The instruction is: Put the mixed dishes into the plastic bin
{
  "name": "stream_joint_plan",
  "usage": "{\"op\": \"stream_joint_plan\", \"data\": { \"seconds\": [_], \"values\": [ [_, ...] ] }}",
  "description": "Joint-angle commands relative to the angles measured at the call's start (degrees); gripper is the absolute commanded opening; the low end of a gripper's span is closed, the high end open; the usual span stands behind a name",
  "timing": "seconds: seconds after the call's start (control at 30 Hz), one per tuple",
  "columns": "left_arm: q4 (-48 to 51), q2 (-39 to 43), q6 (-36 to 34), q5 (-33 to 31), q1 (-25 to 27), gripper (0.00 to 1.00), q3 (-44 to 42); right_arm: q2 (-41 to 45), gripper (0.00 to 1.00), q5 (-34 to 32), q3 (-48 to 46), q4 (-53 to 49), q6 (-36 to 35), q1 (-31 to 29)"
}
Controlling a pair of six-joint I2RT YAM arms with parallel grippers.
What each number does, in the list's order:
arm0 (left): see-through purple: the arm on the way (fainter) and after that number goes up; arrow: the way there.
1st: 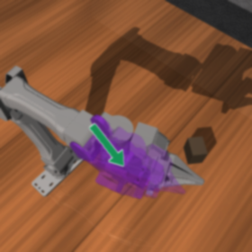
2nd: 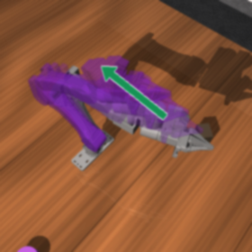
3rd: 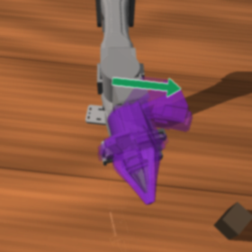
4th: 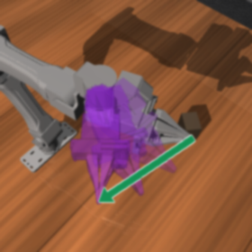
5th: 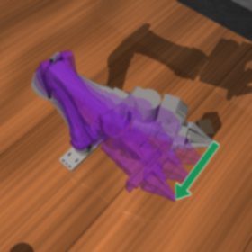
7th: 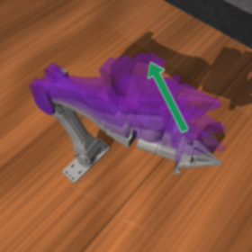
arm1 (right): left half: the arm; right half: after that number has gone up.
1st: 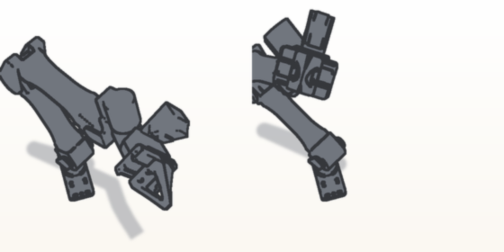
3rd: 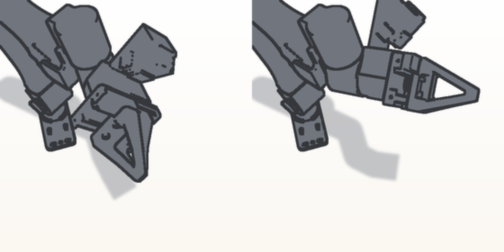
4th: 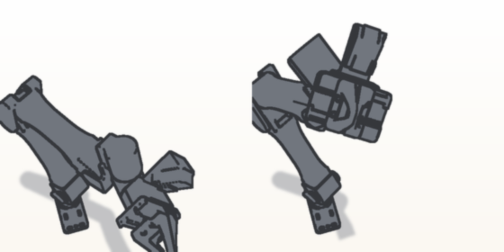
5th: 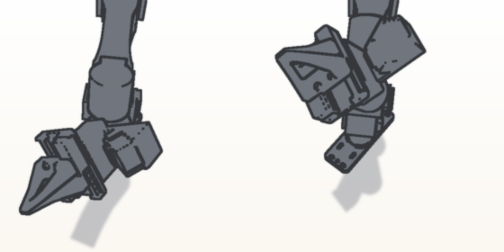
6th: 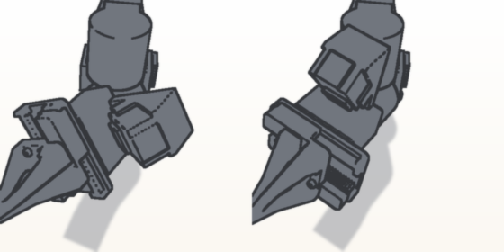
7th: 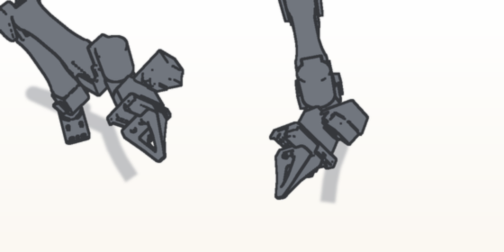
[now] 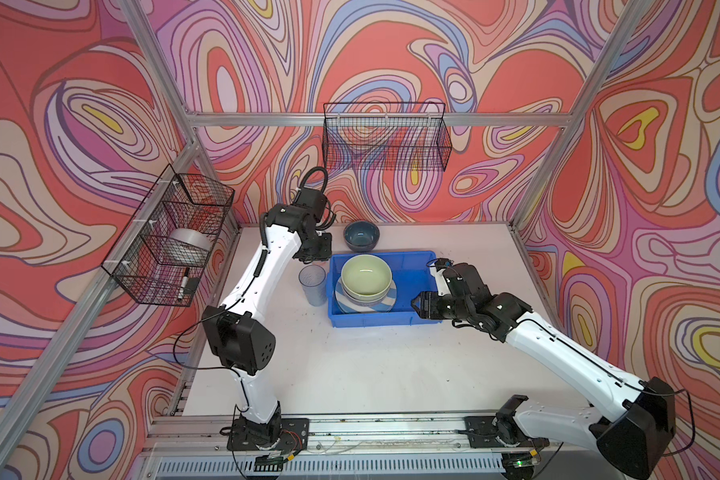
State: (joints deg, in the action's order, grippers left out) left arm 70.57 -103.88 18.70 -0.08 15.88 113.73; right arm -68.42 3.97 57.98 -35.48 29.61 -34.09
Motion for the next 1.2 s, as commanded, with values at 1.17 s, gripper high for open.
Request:
{"op": "stream_joint_plan", "data": {
  "seconds": [1.17],
  "values": [
    [-8.3, 25.5, 4.1, 10.4, -6.9, 0.38, -30.7, -54.1, 0.55, 13.5, 55.7, 3.5, -15.7, 15.2]
  ]
}}
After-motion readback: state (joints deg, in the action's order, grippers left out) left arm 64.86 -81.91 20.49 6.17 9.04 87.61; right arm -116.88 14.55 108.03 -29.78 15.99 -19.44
